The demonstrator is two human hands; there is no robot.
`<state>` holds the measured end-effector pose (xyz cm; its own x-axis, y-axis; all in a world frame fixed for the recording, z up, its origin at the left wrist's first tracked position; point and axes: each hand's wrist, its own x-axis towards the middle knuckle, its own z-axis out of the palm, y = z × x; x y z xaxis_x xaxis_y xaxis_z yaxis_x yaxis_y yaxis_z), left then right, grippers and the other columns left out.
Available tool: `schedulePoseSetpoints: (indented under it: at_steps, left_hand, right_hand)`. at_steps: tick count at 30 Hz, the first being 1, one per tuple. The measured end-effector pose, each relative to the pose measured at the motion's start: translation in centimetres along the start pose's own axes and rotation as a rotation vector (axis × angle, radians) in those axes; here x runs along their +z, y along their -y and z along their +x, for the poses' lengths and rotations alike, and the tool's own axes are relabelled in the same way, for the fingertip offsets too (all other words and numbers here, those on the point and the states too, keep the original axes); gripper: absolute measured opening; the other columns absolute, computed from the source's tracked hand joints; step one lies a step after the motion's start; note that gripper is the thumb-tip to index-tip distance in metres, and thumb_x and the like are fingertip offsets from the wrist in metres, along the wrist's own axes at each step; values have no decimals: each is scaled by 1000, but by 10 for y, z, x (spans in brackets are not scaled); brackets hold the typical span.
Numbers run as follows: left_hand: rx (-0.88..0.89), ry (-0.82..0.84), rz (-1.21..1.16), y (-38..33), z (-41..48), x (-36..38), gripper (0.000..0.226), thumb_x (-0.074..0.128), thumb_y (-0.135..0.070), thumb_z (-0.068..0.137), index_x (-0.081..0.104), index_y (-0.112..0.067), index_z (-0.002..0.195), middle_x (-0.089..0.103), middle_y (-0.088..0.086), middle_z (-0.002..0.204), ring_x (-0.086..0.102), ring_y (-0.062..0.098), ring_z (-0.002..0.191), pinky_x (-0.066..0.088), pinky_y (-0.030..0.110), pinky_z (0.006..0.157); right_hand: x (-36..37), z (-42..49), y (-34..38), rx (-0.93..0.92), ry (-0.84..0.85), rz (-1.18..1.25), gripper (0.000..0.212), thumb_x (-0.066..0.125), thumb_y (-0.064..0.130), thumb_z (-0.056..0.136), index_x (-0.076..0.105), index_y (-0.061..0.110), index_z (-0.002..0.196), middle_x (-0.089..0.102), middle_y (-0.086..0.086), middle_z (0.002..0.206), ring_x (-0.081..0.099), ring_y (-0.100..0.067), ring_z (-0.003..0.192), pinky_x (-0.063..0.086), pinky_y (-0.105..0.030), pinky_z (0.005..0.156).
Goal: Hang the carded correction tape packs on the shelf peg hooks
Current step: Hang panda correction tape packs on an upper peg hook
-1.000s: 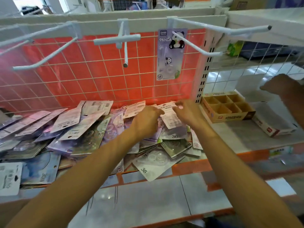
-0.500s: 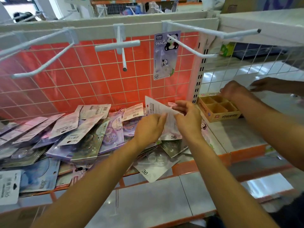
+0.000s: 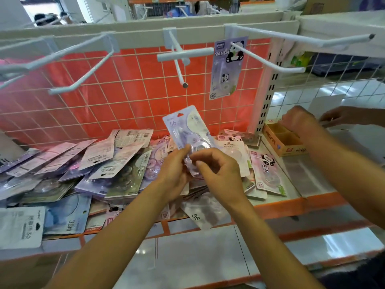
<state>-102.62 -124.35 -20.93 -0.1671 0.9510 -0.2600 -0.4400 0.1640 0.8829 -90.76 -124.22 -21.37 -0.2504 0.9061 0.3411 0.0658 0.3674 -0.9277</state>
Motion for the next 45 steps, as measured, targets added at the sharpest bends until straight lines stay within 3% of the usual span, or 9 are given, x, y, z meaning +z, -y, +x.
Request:
schedulePoseSetpoints:
  at_steps: [5, 9, 13, 15, 20, 24, 31, 37, 45]
  left_hand:
    - [37, -16, 10, -3, -6, -12, 27, 40, -15, 100, 60, -4, 115, 70, 14, 103, 69, 26, 88, 57, 40, 78]
    - [33, 11, 94, -6, -14, -23, 21, 47, -15, 97, 60, -11, 113, 69, 15, 112, 64, 33, 103, 49, 52, 90]
    - [36, 73, 164, -9, -22, -30, 22, 51, -16, 93, 61, -14, 112, 67, 15, 116, 61, 35, 107, 44, 56, 95]
    - [61, 122, 184, -11, -25, -31, 27, 56, -20, 85, 62, -15, 112, 69, 11, 114, 62, 32, 107, 46, 52, 95]
    - [205, 221, 250, -20, -32, -38, 30, 70, -20, 81, 64, -13, 109, 72, 9, 108, 67, 29, 103, 54, 44, 91]
    - [315, 276, 498, -32, -43, -44, 39, 78, -12, 75, 61, -22, 109, 73, -2, 107, 69, 17, 101, 55, 25, 82]
    - [481, 293, 683, -38, -47, -46, 36, 63, 15, 81, 66, -18, 97, 74, -14, 89, 69, 7, 89, 53, 19, 78]
    - [631, 272, 760, -44, -51, -39, 40, 64, 13, 81, 67, -26, 89, 71, -26, 80, 66, -5, 80, 51, 12, 74]
    - [679, 278, 713, -48, -54, -34, 26, 63, -1, 76, 67, -24, 87, 72, -18, 76, 67, -2, 74, 51, 14, 70]
  right_hand:
    - [-2, 9, -1, 100, -188, 141, 33, 56, -4, 88, 66, 26, 80, 71, 2, 79, 67, -13, 73, 57, -30, 67]
    - [-7, 19, -3, 124, -310, 67, 33, 58, -1, 87, 64, 31, 82, 69, 13, 83, 62, -2, 79, 53, -26, 75]
    - [-4, 32, 3, 243, -239, 250, 22, 60, 8, 90, 60, 24, 105, 69, 1, 105, 64, -10, 98, 53, -35, 91]
    - [-2, 38, 12, 268, -172, 300, 29, 60, 12, 91, 57, 14, 121, 69, -4, 110, 66, -14, 102, 54, -31, 90]
    - [5, 42, 45, 111, -74, 402, 11, 58, 6, 92, 66, 10, 98, 71, -3, 87, 66, -15, 79, 56, -32, 74]
    - [4, 38, 64, 25, -63, 442, 10, 57, 5, 92, 66, 8, 93, 68, -11, 89, 63, -22, 81, 54, -41, 75]
    - [-2, 29, 87, -169, -42, 426, 14, 57, 7, 85, 66, 17, 88, 67, -2, 80, 63, -21, 78, 55, -39, 70]
    - [-4, 28, 98, -296, -74, 445, 15, 59, 14, 90, 69, 23, 84, 67, 4, 75, 60, -19, 71, 52, -35, 65]
    - [-3, 34, 103, -314, -98, 424, 12, 60, 21, 89, 69, 25, 82, 63, -7, 78, 58, -27, 74, 52, -51, 65]
